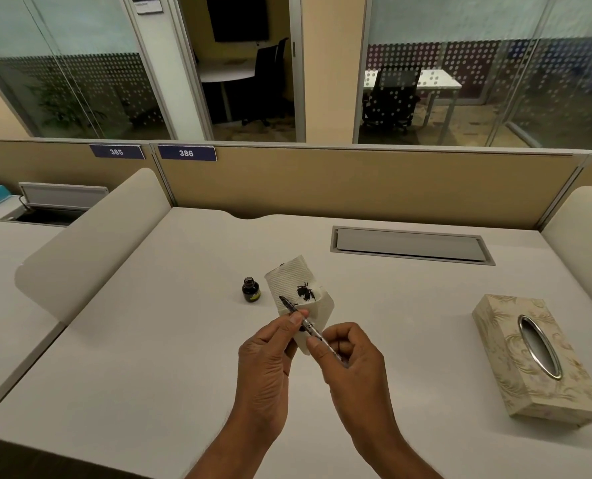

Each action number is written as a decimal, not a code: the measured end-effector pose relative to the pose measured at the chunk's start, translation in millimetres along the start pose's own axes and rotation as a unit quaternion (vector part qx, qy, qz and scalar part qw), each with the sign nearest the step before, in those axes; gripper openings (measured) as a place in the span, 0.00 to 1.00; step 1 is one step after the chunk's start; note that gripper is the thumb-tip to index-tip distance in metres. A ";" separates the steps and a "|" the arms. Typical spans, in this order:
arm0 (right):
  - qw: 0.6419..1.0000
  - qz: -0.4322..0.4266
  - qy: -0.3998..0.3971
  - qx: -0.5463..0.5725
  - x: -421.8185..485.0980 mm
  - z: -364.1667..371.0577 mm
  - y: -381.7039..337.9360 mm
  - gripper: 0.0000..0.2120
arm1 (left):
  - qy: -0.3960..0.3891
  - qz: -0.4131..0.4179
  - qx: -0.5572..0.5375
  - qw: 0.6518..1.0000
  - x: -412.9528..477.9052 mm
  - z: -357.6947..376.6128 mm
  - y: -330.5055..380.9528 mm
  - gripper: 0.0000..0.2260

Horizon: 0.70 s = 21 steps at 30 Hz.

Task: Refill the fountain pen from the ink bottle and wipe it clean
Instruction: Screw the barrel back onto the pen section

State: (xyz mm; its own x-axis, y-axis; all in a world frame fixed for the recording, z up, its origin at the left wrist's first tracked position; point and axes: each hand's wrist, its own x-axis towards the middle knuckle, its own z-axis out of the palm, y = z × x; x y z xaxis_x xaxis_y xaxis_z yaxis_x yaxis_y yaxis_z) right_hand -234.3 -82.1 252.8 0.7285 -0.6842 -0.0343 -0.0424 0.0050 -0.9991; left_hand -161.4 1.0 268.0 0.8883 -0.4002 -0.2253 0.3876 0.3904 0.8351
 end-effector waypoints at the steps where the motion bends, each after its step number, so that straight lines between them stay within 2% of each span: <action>1: 1.000 0.004 -0.011 0.004 0.0 0.5 0.9 0.09 | 0.001 0.002 0.001 1.000 0.1 -0.1 0.4 0.11; 8: 1.000 0.014 -0.009 -0.006 -0.6 1.5 0.3 0.06 | 0.007 0.000 0.006 1.000 -1.1 -1.6 2.1 0.08; 21: 0.999 0.007 -0.017 -0.027 -1.6 1.7 2.3 0.05 | 0.005 0.008 0.014 1.000 -2.1 -2.0 3.7 0.10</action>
State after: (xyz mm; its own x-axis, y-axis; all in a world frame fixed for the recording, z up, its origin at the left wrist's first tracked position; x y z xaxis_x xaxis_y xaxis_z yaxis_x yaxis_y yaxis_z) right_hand -234.4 -79.8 250.5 0.7510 -0.6584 -0.0503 -0.0897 -0.0262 -0.9956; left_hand -161.4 4.9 270.6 0.8973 -0.3847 -0.2163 0.3656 0.3733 0.8526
